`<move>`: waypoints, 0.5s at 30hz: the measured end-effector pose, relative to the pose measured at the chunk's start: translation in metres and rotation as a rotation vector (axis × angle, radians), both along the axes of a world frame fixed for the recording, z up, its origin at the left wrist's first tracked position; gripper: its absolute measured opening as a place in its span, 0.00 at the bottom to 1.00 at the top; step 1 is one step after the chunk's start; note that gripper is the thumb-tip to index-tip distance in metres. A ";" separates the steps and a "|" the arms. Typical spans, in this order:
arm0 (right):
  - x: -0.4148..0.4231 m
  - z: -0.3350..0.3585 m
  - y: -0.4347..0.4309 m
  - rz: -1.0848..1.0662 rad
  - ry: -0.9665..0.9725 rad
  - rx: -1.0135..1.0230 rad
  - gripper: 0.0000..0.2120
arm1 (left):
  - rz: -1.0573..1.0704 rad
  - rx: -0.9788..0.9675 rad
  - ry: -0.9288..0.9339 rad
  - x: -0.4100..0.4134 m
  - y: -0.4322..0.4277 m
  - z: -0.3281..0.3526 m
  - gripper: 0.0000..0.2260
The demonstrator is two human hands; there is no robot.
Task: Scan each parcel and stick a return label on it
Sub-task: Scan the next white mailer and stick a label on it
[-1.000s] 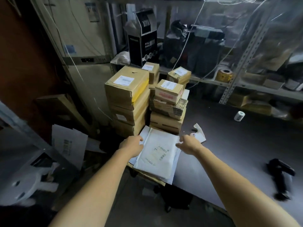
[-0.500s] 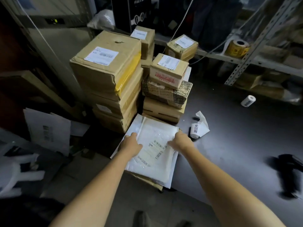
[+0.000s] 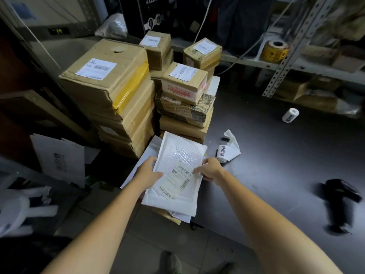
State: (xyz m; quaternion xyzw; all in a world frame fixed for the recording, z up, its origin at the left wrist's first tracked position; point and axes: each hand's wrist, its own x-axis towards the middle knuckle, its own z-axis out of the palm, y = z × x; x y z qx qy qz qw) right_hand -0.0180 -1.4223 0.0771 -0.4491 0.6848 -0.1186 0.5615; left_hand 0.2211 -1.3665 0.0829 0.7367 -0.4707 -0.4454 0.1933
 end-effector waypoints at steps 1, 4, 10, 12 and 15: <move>-0.007 0.005 0.001 -0.006 -0.033 -0.010 0.17 | 0.008 0.005 0.047 -0.004 0.000 0.005 0.19; -0.036 0.023 0.000 -0.003 -0.112 -0.006 0.15 | 0.026 0.011 0.155 -0.023 0.000 0.024 0.17; -0.118 0.064 -0.007 -0.083 -0.244 -0.072 0.24 | 0.061 -0.009 0.272 -0.099 -0.009 0.056 0.18; -0.148 0.076 -0.009 -0.097 -0.225 -0.132 0.26 | 0.070 -0.013 0.323 -0.131 -0.016 0.064 0.19; -0.193 0.083 -0.014 -0.115 -0.145 -0.224 0.25 | 0.048 -0.028 0.371 -0.180 -0.026 0.072 0.20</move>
